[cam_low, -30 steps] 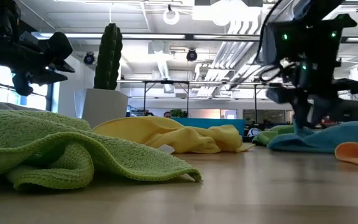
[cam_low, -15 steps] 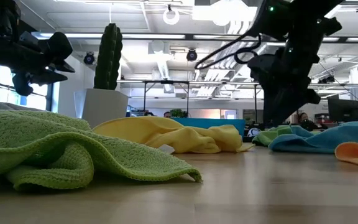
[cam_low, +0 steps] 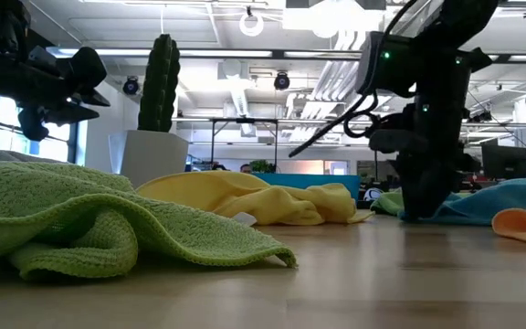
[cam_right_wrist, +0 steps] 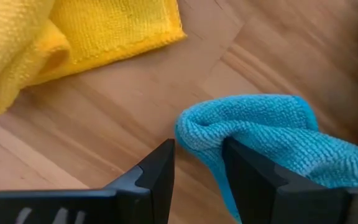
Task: Fold microfiber towels
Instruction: Adjust the microfiber towels
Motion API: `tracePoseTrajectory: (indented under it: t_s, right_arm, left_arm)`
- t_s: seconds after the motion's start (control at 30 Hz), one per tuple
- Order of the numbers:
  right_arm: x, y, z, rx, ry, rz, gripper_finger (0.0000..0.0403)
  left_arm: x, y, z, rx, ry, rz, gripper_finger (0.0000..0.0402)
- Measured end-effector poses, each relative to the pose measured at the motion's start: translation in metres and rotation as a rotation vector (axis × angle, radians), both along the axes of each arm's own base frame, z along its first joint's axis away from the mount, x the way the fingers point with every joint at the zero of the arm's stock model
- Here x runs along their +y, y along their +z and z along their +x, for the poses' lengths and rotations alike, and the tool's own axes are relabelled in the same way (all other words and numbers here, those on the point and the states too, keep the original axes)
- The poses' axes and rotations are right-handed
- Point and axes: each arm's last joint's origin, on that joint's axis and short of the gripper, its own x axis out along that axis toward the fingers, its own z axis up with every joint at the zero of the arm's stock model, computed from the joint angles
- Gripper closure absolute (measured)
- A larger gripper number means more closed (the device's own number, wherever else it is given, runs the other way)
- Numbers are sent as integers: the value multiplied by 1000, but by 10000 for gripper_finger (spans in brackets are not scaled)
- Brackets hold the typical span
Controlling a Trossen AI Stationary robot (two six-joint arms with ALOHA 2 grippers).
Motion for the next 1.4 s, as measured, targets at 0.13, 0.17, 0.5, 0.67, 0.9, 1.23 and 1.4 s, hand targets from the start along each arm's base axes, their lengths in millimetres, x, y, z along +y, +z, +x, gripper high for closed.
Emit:
tracePoseTrajectory:
  t_s: [0.13,0.17,0.5,0.67,0.9,1.23,1.4]
  right_arm:
    - [-1,-4,-2,37,-63,-24,270]
    - [-2,-4,-3,49,-86,-49,270]
    - [-7,-5,-22,219,-152,-163,269]
    - [-13,-4,-28,279,-181,-176,269]
    - [-23,-4,-42,411,-247,-251,270]
    - [-25,11,-33,332,-262,-225,270]
    - [-22,36,-23,218,-240,-225,270]
  left_arm:
    - [0,0,0,0,0,0,254]
    - [0,0,0,1,1,0,254]
    - [0,0,0,1,1,0,254]
    - [0,0,0,0,0,0,254]
    - [0,0,0,1,0,0,254]
    - [0,0,0,0,1,0,254]
    - [0,0,0,0,0,0,254]
